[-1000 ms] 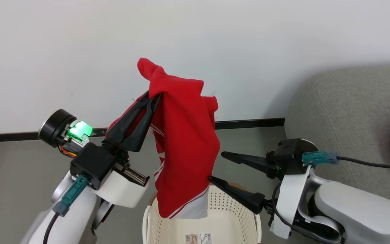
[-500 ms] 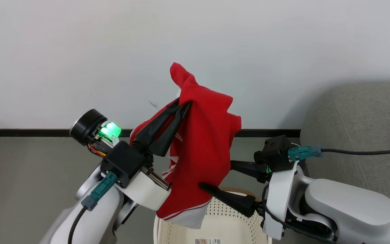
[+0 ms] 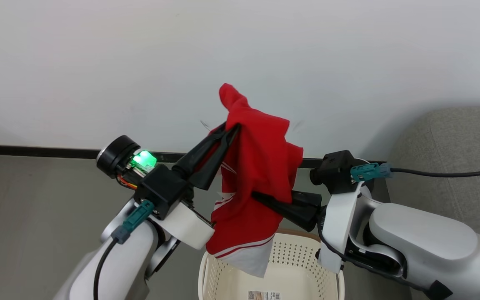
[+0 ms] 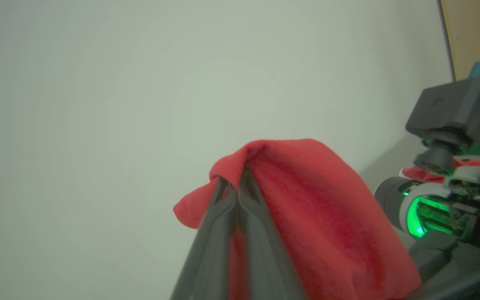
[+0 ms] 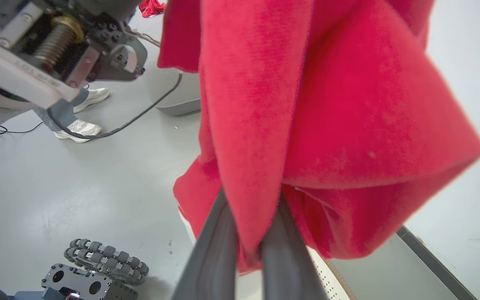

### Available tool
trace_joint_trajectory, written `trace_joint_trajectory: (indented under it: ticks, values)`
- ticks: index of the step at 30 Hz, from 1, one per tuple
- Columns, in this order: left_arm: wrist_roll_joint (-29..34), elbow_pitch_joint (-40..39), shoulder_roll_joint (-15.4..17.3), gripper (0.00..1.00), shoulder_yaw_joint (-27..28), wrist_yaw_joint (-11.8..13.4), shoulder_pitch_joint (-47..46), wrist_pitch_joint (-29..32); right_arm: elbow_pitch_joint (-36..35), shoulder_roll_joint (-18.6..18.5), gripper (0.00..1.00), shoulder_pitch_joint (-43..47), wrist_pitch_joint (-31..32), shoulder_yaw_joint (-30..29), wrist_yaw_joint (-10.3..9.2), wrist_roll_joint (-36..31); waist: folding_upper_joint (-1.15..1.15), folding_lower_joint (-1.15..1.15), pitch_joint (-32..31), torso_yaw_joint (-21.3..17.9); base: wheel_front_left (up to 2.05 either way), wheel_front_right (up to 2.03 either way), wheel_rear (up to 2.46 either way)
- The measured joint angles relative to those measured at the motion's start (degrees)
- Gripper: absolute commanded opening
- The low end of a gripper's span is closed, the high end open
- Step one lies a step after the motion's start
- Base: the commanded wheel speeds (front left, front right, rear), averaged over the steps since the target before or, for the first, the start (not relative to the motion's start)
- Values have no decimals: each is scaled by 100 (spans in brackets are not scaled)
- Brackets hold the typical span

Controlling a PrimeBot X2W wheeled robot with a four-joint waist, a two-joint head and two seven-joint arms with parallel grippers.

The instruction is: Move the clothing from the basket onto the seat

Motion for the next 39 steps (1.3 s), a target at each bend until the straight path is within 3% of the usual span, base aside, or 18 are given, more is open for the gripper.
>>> trace_joint_trajectory:
  ticks: [8,13,14,15,16,17,20,28,39]
  values:
    - [-279,525,94,0,277,68,179,4,213,-377,0,4,-347,-78,0,9,0,0,14,-123,0,0,0]
    - [-464,734,63,4,272,34,406,-3,397,-587,0,5,-454,-541,1,66,0,0,8,-255,0,0,0]
    - [-547,751,42,35,252,5,448,-13,441,-602,0,5,-458,-646,4,74,0,0,6,-286,0,0,0]
    - [-547,751,42,47,252,5,448,-13,441,-602,0,5,-458,-646,4,74,0,0,6,-286,0,0,0]
    - [-646,762,12,88,220,-53,487,-27,475,-617,0,6,-461,-742,5,104,0,0,4,-317,0,0,0]
    - [-784,782,-41,100,183,-112,531,-26,504,-635,0,6,-463,-826,5,111,0,0,2,-349,0,0,0]
    - [-1089,839,-143,100,88,-187,692,-27,657,-725,0,10,-499,-1043,4,110,0,0,-6,-452,0,0,0]
    - [-1259,875,31,100,-250,-266,855,-105,849,-1007,0,151,-501,-1553,3,90,0,0,-44,-724,0,0,0]
    - [-1434,808,54,100,-750,-314,1056,-211,825,-1369,0,839,-502,-2954,0,-5,0,0,-126,-1101,0,0,0]
